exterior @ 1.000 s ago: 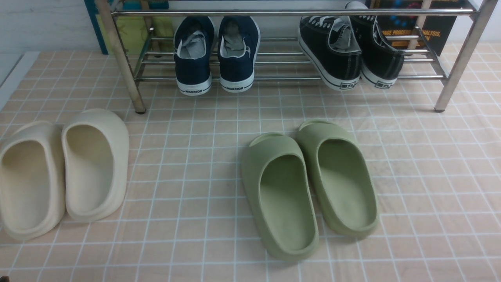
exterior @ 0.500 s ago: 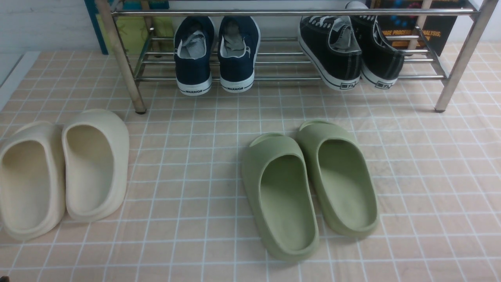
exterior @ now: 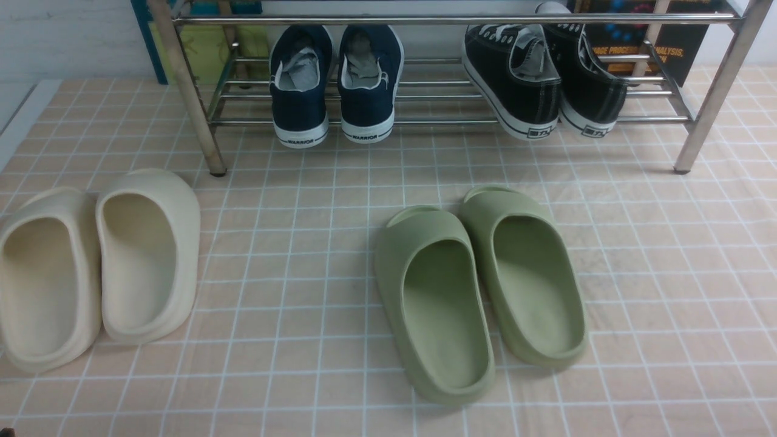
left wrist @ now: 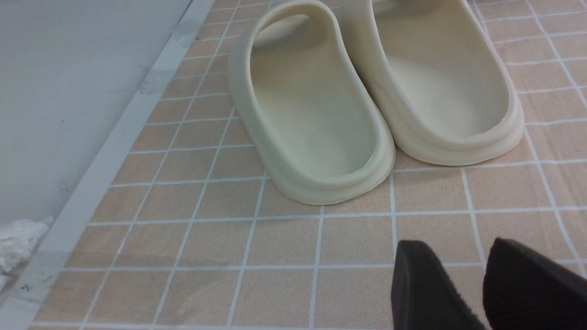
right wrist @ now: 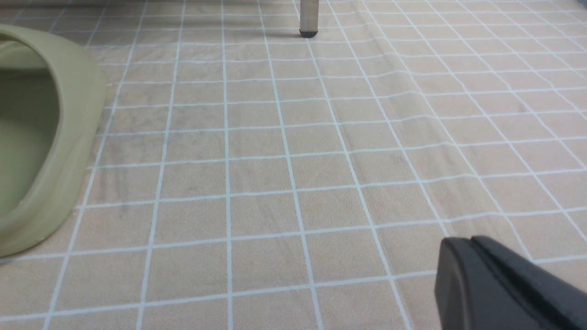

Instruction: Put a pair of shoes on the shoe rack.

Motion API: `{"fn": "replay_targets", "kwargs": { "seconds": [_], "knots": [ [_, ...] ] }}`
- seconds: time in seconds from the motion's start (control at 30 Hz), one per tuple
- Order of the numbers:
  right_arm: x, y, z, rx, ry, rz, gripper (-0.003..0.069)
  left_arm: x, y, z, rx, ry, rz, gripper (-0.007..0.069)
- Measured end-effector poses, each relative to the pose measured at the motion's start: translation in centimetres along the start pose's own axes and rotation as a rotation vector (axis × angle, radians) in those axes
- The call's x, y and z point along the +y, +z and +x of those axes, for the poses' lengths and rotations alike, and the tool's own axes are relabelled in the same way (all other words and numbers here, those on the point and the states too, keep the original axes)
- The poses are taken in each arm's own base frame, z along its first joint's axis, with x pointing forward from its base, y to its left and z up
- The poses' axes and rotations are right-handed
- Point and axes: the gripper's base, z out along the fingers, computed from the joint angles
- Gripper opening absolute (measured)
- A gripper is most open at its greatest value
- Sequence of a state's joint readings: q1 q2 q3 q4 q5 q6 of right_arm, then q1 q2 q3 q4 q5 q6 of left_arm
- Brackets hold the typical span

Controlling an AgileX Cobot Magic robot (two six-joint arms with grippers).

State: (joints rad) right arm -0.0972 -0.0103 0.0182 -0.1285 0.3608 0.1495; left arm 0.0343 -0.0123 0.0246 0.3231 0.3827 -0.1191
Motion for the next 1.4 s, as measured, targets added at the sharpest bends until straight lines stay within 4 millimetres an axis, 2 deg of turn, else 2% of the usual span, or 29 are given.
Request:
{"fn": "replay_targets", "kwargs": {
  "seconds": [1.4],
  "knots": [
    [0.02,-0.01,-0.01,0.001,0.005,-0.003,0.0008,0.00,0.00,0.00,0.000,0.000,0.000,0.0239]
  ]
}}
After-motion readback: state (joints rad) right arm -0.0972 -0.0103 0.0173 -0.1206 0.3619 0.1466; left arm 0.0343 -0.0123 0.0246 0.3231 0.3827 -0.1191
